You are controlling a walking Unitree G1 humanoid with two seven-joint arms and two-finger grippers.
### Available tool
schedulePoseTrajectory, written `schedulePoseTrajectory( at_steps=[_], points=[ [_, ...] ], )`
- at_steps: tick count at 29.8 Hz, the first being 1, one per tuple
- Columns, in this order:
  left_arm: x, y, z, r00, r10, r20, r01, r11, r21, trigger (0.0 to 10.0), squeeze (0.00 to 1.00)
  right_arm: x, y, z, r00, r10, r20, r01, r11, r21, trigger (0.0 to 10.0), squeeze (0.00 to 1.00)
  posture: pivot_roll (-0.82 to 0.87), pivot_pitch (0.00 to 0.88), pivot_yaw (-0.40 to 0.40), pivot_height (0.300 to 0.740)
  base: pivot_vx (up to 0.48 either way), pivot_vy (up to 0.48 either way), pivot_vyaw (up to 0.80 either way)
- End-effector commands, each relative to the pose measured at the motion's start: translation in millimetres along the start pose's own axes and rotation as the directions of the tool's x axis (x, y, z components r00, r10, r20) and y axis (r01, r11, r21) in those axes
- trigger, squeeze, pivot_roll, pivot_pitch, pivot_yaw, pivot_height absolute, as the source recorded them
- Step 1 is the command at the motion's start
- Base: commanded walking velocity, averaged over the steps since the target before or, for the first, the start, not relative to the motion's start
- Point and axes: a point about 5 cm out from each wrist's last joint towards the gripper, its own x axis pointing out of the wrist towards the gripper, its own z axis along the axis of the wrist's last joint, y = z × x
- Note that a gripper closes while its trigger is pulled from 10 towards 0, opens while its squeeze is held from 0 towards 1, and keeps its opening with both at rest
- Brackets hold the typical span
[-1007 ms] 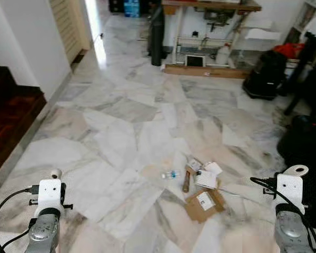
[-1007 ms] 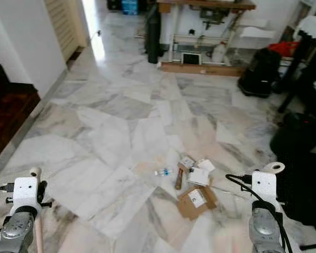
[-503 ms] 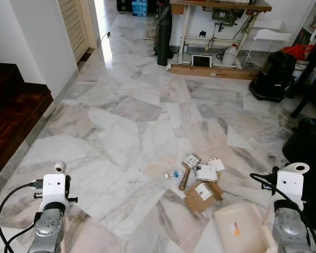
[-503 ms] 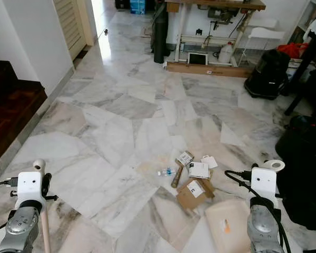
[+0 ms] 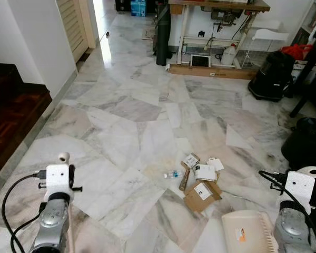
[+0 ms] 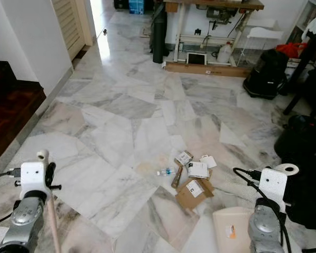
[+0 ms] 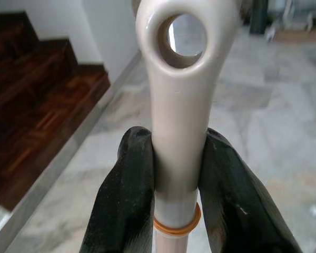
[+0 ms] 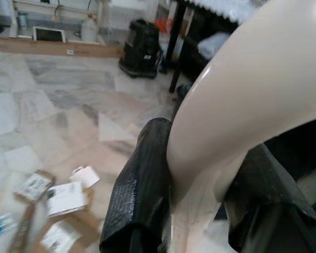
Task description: Sweep floor
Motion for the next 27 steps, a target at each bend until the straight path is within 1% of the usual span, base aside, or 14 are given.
schedulePoseTrajectory(
  at_steps=[1, 3, 4, 5, 6, 9, 14, 17, 18, 19, 22, 24, 25, 27],
  points=[
    [7.0, -3.3, 20, 0.997, 0.007, 0.079, -0.005, 1.0, -0.029, 10.0, 0.0, -0.5, 0.4, -4, 0.998, -0.034, -0.051, 0.037, 0.998, 0.06, 10.0, 0.0, -0.04, 0.0, -0.047, 0.74, 0.0, 0.0, 0.0],
    [7.9, -3.8, 24, 0.996, 0.009, 0.093, -0.006, 0.999, -0.032, 10.0, 0.0, -1.4, 1.5, -5, 0.997, -0.038, -0.064, 0.043, 0.996, 0.076, 10.0, 0.0, -0.04, 0.0, -0.047, 0.74, 0.0, 0.0, 0.0],
    [10.3, -4.7, 33, 0.992, 0.012, 0.127, -0.006, 0.999, -0.043, 10.0, 0.0, -3.4, 3.6, -8, 0.996, -0.041, -0.083, 0.049, 0.993, 0.109, 10.0, 0.0, -0.03, 0.0, -0.046, 0.74, 0.0, 0.0, 0.0],
    [11.6, -5.1, 37, 0.99, 0.012, 0.142, -0.006, 0.999, -0.046, 10.0, 0.0, -4.3, 4.7, -9, 0.995, -0.042, -0.09, 0.052, 0.991, 0.121, 10.0, 0.0, -0.03, 0.0, -0.045, 0.74, 0.0, 0.0, 0.0],
    [11.6, -5.1, 37, 0.99, 0.012, 0.142, -0.006, 0.999, -0.046, 10.0, 0.0, -4.3, 4.7, -9, 0.995, -0.042, -0.09, 0.052, 0.991, 0.121, 10.0, 0.0, -0.03, 0.0, -0.045, 0.74, 0.0, 0.0, 0.0],
    [14.0, -8.0, 47, 0.985, 0.002, 0.171, 0.007, 0.999, -0.051, 10.0, 0.0, -7.5, 6.5, -14, 0.992, -0.047, -0.113, 0.062, 0.99, 0.125, 10.0, 0.0, -0.03, 0.0, -0.041, 0.74, 0.0, 0.0, 0.0],
    [13.3, -9.9, 49, 0.985, -0.008, 0.173, 0.018, 0.998, -0.055, 10.0, 0.0, -9.7, 6.5, -19, 0.991, -0.049, -0.127, 0.065, 0.99, 0.125, 10.0, 0.0, -0.03, 0.0, -0.038, 0.74, 0.0, 0.0, 0.0],
    [8.3, -17.6, 44, 0.987, -0.052, 0.154, 0.064, 0.995, -0.08, 10.0, 0.0, -16.8, 11.5, -27, 0.987, -0.034, -0.154, 0.057, 0.987, 0.148, 10.0, 0.0, -0.03, 0.0, -0.031, 0.74, 0.0, 0.0, 0.0],
    [8.3, -17.6, 44, 0.987, -0.052, 0.154, 0.064, 0.995, -0.08, 10.0, 0.0, -16.8, 11.5, -27, 0.987, -0.034, -0.154, 0.057, 0.987, 0.148, 10.0, 0.0, -0.03, 0.0, -0.031, 0.74, 0.0, 0.0, 0.0],
    [4.7, -23.9, 38, 0.987, -0.09, 0.131, 0.103, 0.99, -0.094, 10.0, 0.0, -20.2, 21.0, -28, 0.989, 0.016, -0.148, 0.012, 0.983, 0.183, 10.0, 0.0, -0.03, 0.0, -0.032, 0.74, 0.0, 0.0, 0.0],
    [2.9, -28.2, 35, 0.988, -0.106, 0.114, 0.12, 0.986, -0.114, 10.0, 0.0, -20.5, 30.7, -22, 0.99, 0.075, -0.118, -0.046, 0.972, 0.232, 10.0, 0.0, -0.03, 0.0, -0.035, 0.74, 0.0, 0.0, 0.0],
    [2.7, -33.5, 32, 0.988, -0.118, 0.101, 0.132, 0.981, -0.14, 10.0, 0.0, -17.4, 40.1, -13, 0.989, 0.129, -0.076, -0.104, 0.957, 0.27, 10.0, 0.0, -0.03, 0.0, -0.035, 0.74, 0.0, 0.0, 0.0],
    [3.2, -36.8, 32, 0.987, -0.127, 0.095, 0.14, 0.979, -0.146, 10.0, 0.0, -14.7, 45.2, -8, 0.987, 0.151, -0.059, -0.129, 0.951, 0.28, 10.0, 0.0, -0.04, 0.0, -0.032, 0.74, 0.0, 0.0, 0.0],
    [3.5, -39.1, 31, 0.987, -0.135, 0.09, 0.147, 0.979, -0.144, 10.0, 0.0, -12.2, 47.9, -4, 0.986, 0.16, -0.049, -0.14, 0.95, 0.279, 10.0, 0.0, -0.04, 0.0, -0.03, 0.74, 0.0, 0.0, 0.0]
  ],
)
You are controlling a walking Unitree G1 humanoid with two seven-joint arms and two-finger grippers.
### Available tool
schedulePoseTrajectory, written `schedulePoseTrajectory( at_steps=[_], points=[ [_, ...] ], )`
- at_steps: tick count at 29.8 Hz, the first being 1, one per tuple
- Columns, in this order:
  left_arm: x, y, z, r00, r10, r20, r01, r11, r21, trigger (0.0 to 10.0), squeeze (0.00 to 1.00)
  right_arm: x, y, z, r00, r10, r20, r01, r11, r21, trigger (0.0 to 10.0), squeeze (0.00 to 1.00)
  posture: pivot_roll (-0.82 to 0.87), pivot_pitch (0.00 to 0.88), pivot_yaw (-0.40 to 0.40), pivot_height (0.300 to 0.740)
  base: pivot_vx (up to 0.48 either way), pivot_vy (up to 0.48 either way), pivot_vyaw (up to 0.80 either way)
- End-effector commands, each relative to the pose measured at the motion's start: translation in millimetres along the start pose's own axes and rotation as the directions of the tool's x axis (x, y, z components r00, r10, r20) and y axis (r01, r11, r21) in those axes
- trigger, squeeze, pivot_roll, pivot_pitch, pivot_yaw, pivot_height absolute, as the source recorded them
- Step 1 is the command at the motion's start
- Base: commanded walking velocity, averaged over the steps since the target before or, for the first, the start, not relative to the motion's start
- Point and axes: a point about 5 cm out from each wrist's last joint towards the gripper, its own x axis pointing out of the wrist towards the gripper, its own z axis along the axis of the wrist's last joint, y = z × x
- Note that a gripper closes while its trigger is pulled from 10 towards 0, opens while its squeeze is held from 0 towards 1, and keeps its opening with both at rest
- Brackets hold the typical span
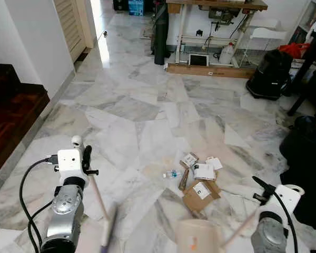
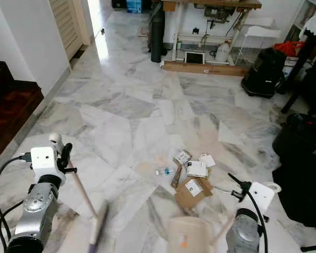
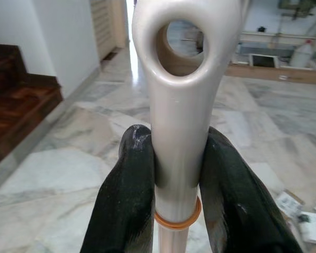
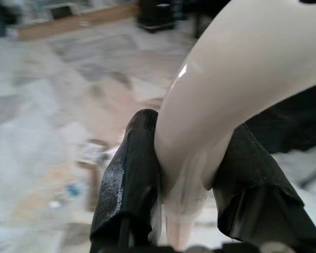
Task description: Sweep floor
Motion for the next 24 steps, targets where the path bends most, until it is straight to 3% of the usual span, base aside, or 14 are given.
schedulePoseTrajectory(
  at_steps=[1, 5, 9, 15, 19, 24],
  points=[
    [4.4, -1.9, 4, 1.0, -0.014, 0.01, 0.014, 1.0, 0.006, 10.0, 0.0, 7.5, 6.5, 15, 0.998, 0.03, 0.06, -0.03, 0.999, 0.011, 10.0, 0.0, -0.04, 0.0, -0.029, 0.74, 0.0, 0.0, 0.0],
    [4.0, -1.0, -3, 1.0, -0.013, -0.012, 0.013, 1.0, 0.008, 10.0, 0.0, 10.4, 15.9, 21, 0.99, 0.109, 0.093, -0.102, 0.992, -0.07, 10.0, 0.0, -0.05, 0.0, -0.024, 0.74, 0.0, 0.0, 0.0],
    [5.1, -2.4, -5, 1.0, -0.014, -0.024, 0.014, 1.0, 0.013, 10.0, 0.0, 13.2, 15.1, 25, 0.989, 0.105, 0.099, -0.103, 0.994, -0.032, 10.0, 0.0, -0.06, 0.0, -0.017, 0.74, 0.0, 0.0, 0.0],
    [13.0, -16.0, 2, 0.999, -0.048, -0.002, 0.048, 0.999, 0.004, 10.0, 0.0, 15.9, 2.0, 27, 0.991, 0.079, 0.107, -0.075, 0.996, -0.041, 10.0, 0.0, -0.09, 0.0, -0.001, 0.74, 0.0, 0.0, 0.0],
    [16.6, -33.0, 2, 0.995, -0.103, -0.002, 0.103, 0.995, -0.002, 10.0, 0.0, 15.6, -11.4, 29, 0.991, 0.056, 0.124, -0.049, 0.997, -0.054, 10.0, 0.0, -0.13, 0.0, 0.039, 0.74, 0.0, 0.0, 0.0],
    [20.3, -37.4, 5, 0.991, -0.134, 0.001, 0.134, 0.991, 0.029, 10.0, 0.0, 14.7, -19.2, 28, 0.991, 0.013, 0.131, -0.009, 0.999, -0.037, 10.0, 0.0, -0.12, 0.0, 0.058, 0.74, 0.0, 0.0, 0.0]
  ],
)
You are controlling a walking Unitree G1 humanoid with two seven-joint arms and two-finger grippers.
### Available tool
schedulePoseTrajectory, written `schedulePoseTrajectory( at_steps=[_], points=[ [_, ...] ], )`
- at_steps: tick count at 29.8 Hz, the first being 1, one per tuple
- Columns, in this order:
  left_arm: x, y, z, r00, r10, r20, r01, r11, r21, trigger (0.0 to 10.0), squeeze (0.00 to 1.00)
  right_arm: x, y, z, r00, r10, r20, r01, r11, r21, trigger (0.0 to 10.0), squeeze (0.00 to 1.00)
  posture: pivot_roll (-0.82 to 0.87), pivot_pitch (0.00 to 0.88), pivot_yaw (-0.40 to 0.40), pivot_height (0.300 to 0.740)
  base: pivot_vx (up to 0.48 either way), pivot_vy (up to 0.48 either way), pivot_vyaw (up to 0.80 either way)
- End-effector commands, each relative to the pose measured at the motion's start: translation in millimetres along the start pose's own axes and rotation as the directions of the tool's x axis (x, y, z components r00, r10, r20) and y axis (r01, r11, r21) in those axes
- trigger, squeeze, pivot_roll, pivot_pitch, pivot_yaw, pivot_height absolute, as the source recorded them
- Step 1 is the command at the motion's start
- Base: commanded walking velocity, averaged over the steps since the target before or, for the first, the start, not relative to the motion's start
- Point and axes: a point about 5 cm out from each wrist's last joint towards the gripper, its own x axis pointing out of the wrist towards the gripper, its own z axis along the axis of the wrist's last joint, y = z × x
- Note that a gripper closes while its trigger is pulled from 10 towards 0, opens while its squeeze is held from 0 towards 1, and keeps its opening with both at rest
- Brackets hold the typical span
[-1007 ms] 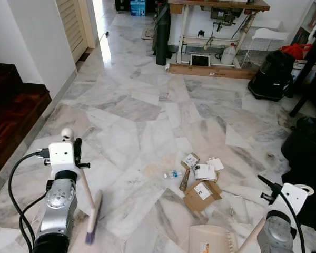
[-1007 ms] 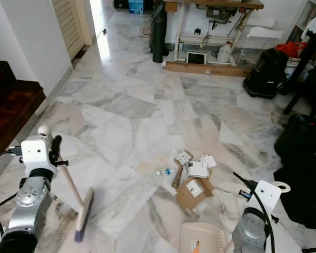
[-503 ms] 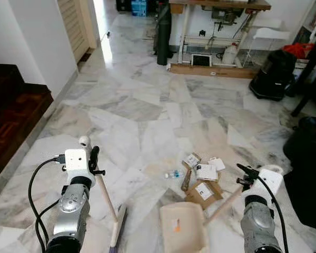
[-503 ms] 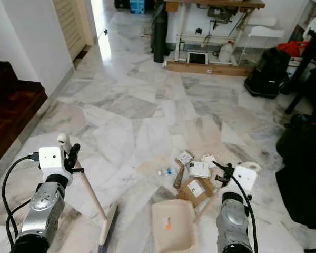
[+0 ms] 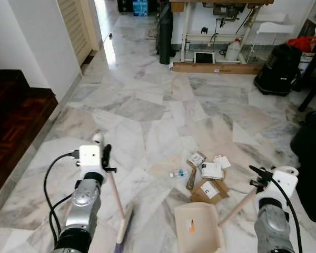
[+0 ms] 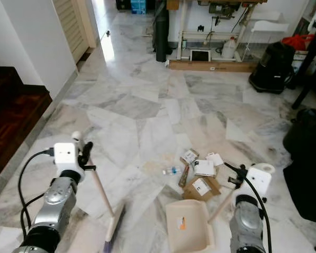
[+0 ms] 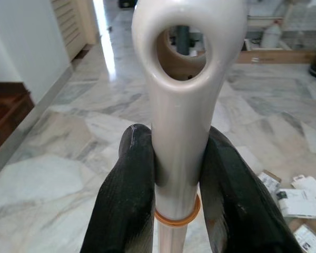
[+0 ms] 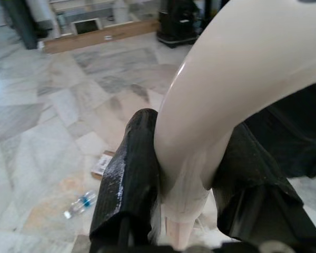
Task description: Sweep floor
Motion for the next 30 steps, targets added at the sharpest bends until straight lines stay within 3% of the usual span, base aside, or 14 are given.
schedulePoseTrajectory(
  at_steps=[1, 8, 22, 30],
  points=[
    [8.6, 3.8, 13, 0.999, -0.008, 0.042, 0.006, 0.999, 0.038, 10.0, 0.0, 3.2, -2.4, 8, 0.999, -0.031, 0.04, 0.03, 0.999, 0.03, 10.0, 0.0, -0.13, 0.0, 0.063, 0.74, 0.0, 0.0, 0.0],
    [14.2, 16.3, 17, 0.998, 0.044, 0.052, -0.046, 0.998, 0.043, 10.0, 0.0, 0.6, 9.4, 4, 1.0, 0.018, 0.022, -0.018, 0.999, 0.035, 10.0, 0.0, -0.14, 0.0, 0.032, 0.74, 0.0, 0.0, -0.46],
    [10.2, 20.7, 16, 0.997, 0.049, 0.062, -0.053, 0.997, 0.06, 10.0, 0.0, -5.4, 33.5, -4, 0.997, 0.081, -0.013, -0.08, 0.996, 0.05, 10.0, 0.0, -0.09, 0.0, 0.023, 0.74, 0.0, 0.0, -0.8],
    [6.0, 20.1, 13, 0.996, 0.059, 0.06, -0.062, 0.997, 0.054, 10.0, 0.0, -5.2, 33.2, -4, 0.995, 0.093, -0.017, -0.093, 0.995, 0.047, 10.0, 0.0, -0.09, 0.0, 0.014, 0.74, 0.0, 0.0, -0.76]
  ],
)
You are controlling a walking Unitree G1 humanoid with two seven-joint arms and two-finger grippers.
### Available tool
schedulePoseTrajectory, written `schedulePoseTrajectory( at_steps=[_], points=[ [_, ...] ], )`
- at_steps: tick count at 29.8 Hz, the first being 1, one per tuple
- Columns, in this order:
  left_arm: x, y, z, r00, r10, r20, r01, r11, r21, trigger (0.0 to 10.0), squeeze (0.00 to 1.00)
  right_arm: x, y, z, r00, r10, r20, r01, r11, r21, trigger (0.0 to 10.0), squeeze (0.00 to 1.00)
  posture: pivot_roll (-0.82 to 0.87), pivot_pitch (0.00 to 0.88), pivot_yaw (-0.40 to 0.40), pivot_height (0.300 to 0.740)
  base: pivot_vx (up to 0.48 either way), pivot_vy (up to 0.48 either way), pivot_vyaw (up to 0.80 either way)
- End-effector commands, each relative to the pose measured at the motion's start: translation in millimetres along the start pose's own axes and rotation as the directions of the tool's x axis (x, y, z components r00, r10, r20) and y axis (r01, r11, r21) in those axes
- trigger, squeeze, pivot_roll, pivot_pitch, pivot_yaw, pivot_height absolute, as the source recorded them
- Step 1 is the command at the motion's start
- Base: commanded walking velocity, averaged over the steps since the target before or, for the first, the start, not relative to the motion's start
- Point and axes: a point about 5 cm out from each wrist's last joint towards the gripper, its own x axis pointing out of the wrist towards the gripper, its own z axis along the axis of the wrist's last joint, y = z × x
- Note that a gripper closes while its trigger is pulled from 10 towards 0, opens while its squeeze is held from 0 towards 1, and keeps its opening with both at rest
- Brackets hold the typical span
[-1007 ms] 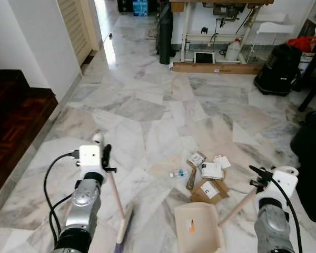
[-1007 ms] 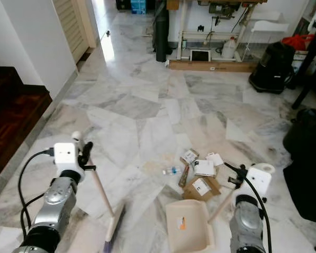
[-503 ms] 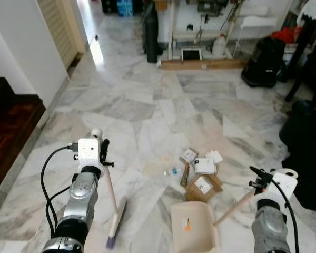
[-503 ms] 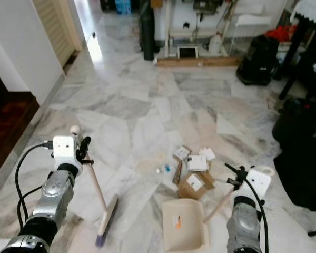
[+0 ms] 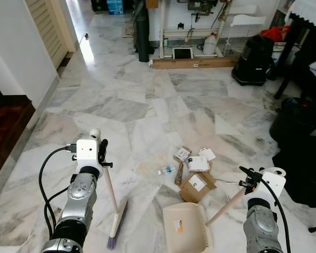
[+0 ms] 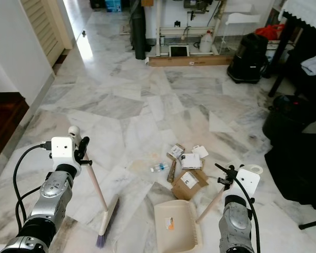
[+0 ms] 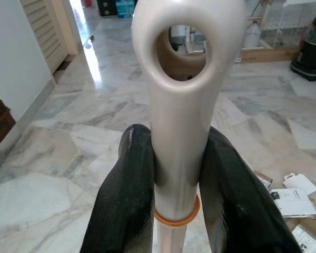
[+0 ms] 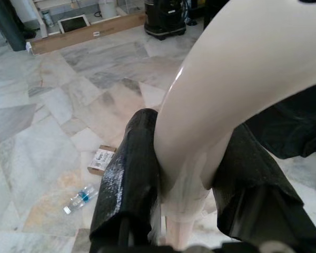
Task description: Sweep floor
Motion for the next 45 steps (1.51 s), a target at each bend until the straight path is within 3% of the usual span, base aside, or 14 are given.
schedulePoseTrajectory(
  at_steps=[1, 13, 18, 45],
  points=[
    [-1.9, 2.8, 4.5, 0.999, 0.011, 0.035, -0.012, 1.0, 0.019, 10.0, 0.0, 1.6, 3.5, 2.4, 1.0, 0.009, 0.004, -0.009, 1.0, 0.01, 10.0, 0.0, -0.09, 0.0, 0.015, 0.74, 0.0, 0.0, -0.74],
    [-3.5, 5.9, 3.3, 0.999, 0.032, 0.031, -0.032, 0.999, 0.025, 10.0, 0.0, -0.3, 4.4, -0.3, 1.0, 0.016, -0.003, -0.015, 1.0, 0.011, 10.0, 0.0, -0.09, 0.0, 0.02, 0.74, 0.0, 0.0, -0.75],
    [-2.6, 4.1, 4.1, 0.999, 0.026, 0.035, -0.027, 0.999, 0.03, 10.0, 0.0, 0.1, 4.1, -0.2, 1.0, 0.017, -0.005, -0.017, 1.0, 0.011, 10.0, 0.0, -0.09, 0.0, 0.019, 0.74, 0.0, -0.423, -0.74],
    [-1.2, 6.0, 6.3, 0.998, 0.039, 0.044, -0.04, 0.999, 0.024, 10.0, 0.0, 1.8, 6.0, 0.4, 1.0, 0.02, -0.012, -0.02, 1.0, 0.012, 10.0, 0.0, -0.09, 0.0, 0.011, 0.74, 0.0, 0.0, -0.75]
  ],
)
